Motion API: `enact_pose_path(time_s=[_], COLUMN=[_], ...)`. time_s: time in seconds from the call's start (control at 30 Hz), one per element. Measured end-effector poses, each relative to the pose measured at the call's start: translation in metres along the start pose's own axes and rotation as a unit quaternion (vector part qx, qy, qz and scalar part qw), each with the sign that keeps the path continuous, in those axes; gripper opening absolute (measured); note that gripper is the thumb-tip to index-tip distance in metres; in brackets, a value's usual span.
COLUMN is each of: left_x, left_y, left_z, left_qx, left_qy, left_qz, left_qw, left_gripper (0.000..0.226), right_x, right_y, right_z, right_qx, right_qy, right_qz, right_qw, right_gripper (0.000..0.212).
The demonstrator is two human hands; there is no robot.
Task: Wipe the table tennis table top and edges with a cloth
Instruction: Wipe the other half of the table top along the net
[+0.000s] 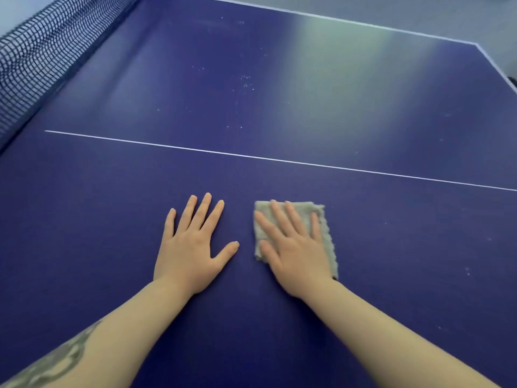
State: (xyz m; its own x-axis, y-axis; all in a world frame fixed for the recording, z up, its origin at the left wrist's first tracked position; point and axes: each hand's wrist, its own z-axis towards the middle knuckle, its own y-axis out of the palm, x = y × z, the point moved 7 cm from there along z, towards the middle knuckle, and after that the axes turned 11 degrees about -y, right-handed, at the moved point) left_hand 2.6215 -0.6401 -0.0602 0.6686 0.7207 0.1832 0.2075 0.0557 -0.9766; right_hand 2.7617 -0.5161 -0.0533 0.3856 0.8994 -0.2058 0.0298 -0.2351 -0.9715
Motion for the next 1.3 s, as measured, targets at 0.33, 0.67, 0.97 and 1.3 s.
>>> enact_pose_path(time_s=[0.33, 0.67, 0.97, 1.3], left_x=[-0.004, 0.095, 0.168, 0.169], left_y=[-0.001, 0.029, 0.054, 0.047], left_z=[0.002, -0.072, -0.110, -0.111], left_qx=[0.018, 0.005, -0.027, -0.033], left_qy=[0.005, -0.063, 0.001, -0.005], left_qz=[-0.035, -0.062, 0.035, 0.004], left_qw=[0.999, 0.996, 0.999, 0.999], left_gripper=[0.081, 0.056, 0.066, 0.066], right_x=[0.075, 0.020, 0.170, 0.095], right_y=[-0.018, 0.003, -0.011, 0.004], right_z=[0.065, -0.058, -0.188, -0.169], right_qx=[0.019, 0.017, 0.056, 0.056], right_qy=[0.164, 0.066, 0.423, 0.214], right_qz=[0.017, 0.022, 0.027, 0.030], right_qw=[0.986, 0.997, 0.904, 0.975], right_gripper=[0.054, 0.056, 0.054, 0.054])
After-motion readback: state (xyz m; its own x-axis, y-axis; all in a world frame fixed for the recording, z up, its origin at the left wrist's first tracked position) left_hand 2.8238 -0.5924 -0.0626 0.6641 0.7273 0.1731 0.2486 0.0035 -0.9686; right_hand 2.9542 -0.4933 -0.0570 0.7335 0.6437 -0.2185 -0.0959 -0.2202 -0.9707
